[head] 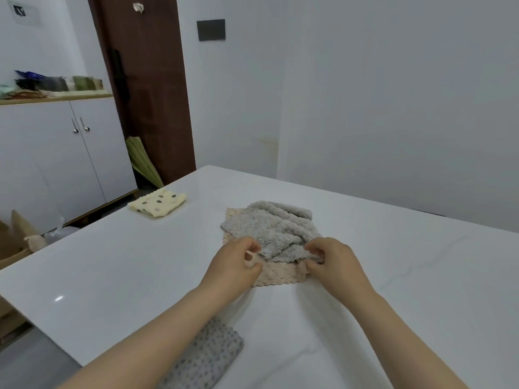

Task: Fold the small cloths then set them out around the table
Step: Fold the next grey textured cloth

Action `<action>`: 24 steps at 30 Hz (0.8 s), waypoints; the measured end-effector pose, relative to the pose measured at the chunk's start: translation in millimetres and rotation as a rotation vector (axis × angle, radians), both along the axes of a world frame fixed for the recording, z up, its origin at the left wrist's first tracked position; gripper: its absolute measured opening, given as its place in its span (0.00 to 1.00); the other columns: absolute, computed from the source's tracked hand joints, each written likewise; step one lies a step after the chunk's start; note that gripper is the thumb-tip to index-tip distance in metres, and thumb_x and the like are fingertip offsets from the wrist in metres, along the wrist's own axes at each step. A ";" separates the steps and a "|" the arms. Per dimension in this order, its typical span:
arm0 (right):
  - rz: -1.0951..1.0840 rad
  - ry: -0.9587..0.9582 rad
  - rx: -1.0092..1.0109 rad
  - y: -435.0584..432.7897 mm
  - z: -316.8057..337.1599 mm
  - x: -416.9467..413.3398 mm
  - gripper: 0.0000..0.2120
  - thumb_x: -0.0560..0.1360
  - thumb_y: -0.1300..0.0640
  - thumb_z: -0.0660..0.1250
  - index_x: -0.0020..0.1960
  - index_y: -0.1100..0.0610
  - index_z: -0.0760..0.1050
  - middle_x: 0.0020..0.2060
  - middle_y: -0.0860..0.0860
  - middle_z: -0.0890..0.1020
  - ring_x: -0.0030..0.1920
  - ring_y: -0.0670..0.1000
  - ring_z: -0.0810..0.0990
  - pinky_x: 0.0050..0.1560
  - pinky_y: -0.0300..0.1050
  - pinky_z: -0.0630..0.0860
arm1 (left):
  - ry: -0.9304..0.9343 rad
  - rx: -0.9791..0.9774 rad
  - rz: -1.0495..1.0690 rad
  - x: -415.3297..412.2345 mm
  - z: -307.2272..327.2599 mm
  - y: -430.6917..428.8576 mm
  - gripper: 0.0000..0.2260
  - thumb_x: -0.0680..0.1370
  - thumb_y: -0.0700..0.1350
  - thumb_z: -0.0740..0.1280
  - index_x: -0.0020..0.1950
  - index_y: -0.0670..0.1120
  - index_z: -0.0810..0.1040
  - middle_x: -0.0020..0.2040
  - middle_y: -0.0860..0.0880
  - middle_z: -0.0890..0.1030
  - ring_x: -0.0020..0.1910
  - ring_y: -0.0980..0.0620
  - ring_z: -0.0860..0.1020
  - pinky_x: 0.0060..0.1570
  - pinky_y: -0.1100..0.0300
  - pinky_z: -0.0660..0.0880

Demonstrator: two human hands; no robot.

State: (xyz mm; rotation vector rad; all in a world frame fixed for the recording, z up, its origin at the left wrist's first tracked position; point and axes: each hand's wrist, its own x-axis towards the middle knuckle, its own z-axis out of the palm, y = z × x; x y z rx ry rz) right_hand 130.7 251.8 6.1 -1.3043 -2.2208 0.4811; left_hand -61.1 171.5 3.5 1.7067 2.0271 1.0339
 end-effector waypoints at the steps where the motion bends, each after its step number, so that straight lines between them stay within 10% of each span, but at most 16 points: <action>1: -0.015 0.040 -0.006 3.1 -0.8 -0.3 0.14 0.71 0.59 0.67 0.56 0.53 0.79 0.50 0.47 0.81 0.53 0.48 0.77 0.52 0.40 0.72 | -0.004 0.004 0.008 1.3 -1.3 7.5 0.09 0.74 0.43 0.66 0.53 0.52 0.75 0.55 0.54 0.75 0.51 0.57 0.75 0.53 0.60 0.73; 13: -0.109 0.116 -0.007 31.4 -36.2 -0.5 0.04 0.71 0.59 0.65 0.40 0.55 0.79 0.35 0.49 0.82 0.43 0.53 0.78 0.42 0.48 0.75 | 0.244 -0.014 -0.017 4.8 -28.3 54.1 0.27 0.73 0.47 0.68 0.71 0.50 0.65 0.68 0.51 0.68 0.68 0.51 0.65 0.65 0.63 0.61; 24: -0.087 0.229 -0.012 34.8 -20.1 4.6 0.06 0.76 0.57 0.66 0.41 0.52 0.77 0.35 0.43 0.81 0.40 0.45 0.79 0.42 0.45 0.75 | 0.355 0.012 -0.005 5.7 -27.4 69.5 0.08 0.75 0.44 0.63 0.52 0.47 0.77 0.49 0.50 0.79 0.51 0.49 0.75 0.48 0.58 0.70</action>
